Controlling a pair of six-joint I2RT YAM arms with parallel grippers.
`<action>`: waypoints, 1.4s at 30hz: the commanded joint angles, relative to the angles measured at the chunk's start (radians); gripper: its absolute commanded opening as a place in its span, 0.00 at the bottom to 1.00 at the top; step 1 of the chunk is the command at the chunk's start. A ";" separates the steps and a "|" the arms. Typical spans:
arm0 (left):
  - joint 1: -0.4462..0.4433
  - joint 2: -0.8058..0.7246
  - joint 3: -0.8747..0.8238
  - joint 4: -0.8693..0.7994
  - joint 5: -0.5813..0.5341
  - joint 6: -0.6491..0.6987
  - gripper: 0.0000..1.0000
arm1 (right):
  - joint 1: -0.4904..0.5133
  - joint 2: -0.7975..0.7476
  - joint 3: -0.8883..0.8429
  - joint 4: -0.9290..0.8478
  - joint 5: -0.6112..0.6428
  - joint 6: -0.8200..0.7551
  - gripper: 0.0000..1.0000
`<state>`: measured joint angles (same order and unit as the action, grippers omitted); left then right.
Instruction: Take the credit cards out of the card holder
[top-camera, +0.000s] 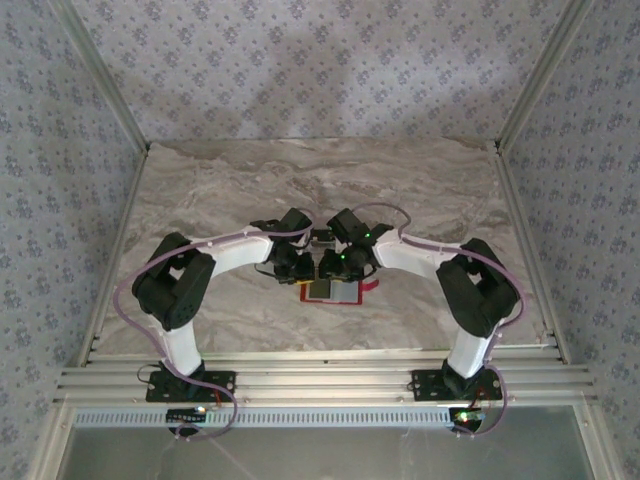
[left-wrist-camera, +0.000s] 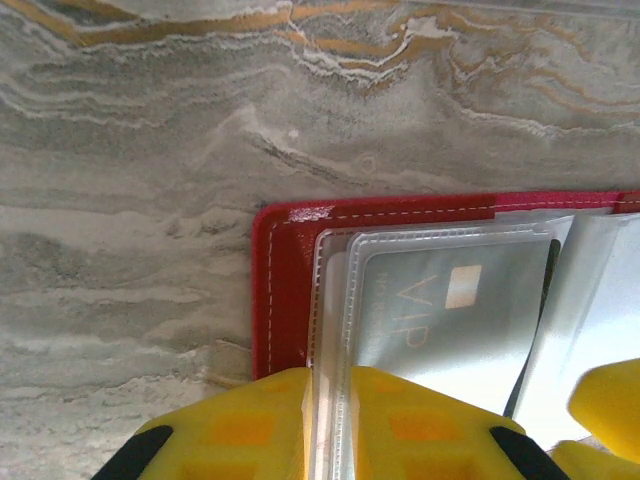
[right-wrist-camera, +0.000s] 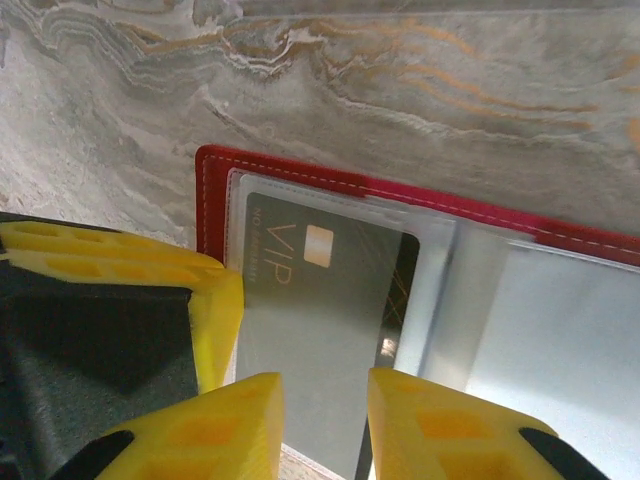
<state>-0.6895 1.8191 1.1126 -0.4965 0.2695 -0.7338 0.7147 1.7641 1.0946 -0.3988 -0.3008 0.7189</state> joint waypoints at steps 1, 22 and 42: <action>-0.005 0.017 -0.021 -0.038 -0.022 0.012 0.17 | -0.003 0.028 -0.013 0.026 -0.035 0.016 0.29; 0.006 -0.007 -0.039 -0.043 -0.035 0.013 0.17 | 0.016 0.045 0.001 -0.096 0.138 -0.047 0.28; 0.014 -0.098 -0.008 -0.079 -0.046 0.009 0.18 | -0.043 -0.027 -0.051 0.039 -0.076 -0.054 0.28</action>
<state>-0.6807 1.7573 1.0733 -0.5316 0.2314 -0.7338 0.6834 1.7454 1.0672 -0.3805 -0.3153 0.6846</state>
